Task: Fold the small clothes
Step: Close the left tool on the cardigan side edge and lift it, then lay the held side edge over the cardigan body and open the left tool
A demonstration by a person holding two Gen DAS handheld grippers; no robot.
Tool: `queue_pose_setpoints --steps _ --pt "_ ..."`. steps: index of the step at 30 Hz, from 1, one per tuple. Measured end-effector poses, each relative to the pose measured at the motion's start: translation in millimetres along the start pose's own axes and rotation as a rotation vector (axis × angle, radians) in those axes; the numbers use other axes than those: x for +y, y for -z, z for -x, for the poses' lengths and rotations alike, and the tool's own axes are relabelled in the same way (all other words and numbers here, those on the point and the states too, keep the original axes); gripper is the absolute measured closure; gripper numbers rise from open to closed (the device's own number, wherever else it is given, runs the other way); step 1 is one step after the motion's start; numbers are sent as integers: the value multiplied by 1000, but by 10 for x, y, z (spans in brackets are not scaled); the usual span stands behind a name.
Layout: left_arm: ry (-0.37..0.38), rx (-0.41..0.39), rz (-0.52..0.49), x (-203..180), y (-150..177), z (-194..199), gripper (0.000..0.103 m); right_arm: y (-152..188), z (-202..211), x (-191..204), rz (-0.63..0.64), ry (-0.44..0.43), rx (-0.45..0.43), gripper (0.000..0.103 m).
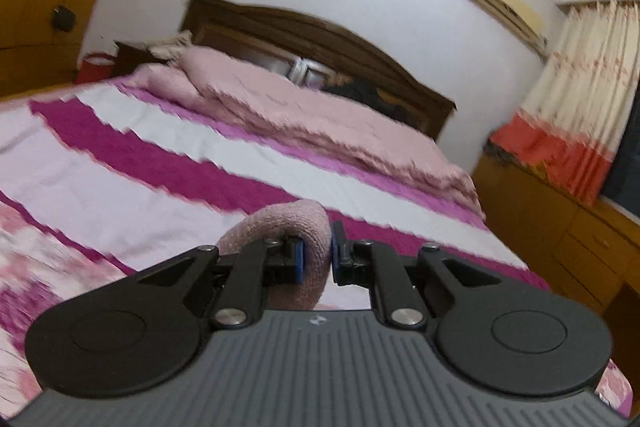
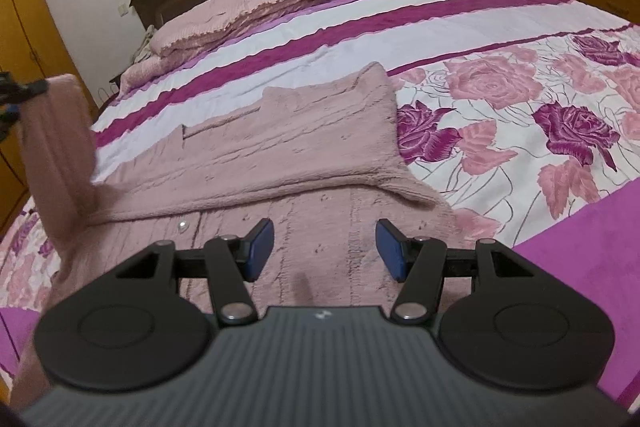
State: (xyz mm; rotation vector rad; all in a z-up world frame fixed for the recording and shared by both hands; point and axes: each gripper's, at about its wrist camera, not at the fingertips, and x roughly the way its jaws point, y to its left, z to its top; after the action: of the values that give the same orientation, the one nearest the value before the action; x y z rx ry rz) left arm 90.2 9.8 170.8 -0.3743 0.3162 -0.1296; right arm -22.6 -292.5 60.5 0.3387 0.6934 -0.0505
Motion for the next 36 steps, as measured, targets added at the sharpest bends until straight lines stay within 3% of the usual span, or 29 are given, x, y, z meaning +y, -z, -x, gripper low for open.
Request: queue_pose_setpoints --steps 9,15,20,23,27,32,36 --pt "11 192 -86 -486 692 -675 89 39 -27 -184 -58 -19 10 45" --pt "10 351 -128 -440 1183 -1119 89 88 -55 -238 -73 -31 26 45" --pt "22 429 -179 -451 1417 -1293 88 104 -79 -253 -72 -34 30 45" --pt "20 443 -186 -468 1427 -1270 86 112 -83 -259 -70 -34 30 45" --pt "36 479 -160 -442 1328 -1149 73 117 -85 -260 -73 -34 29 45" --pt "-6 469 -157 -343 1267 -741 57 115 -92 -244 -67 -25 32 45" --pt "-10 479 -184 -234 1254 -463 54 76 -26 -181 -58 -40 17 44"
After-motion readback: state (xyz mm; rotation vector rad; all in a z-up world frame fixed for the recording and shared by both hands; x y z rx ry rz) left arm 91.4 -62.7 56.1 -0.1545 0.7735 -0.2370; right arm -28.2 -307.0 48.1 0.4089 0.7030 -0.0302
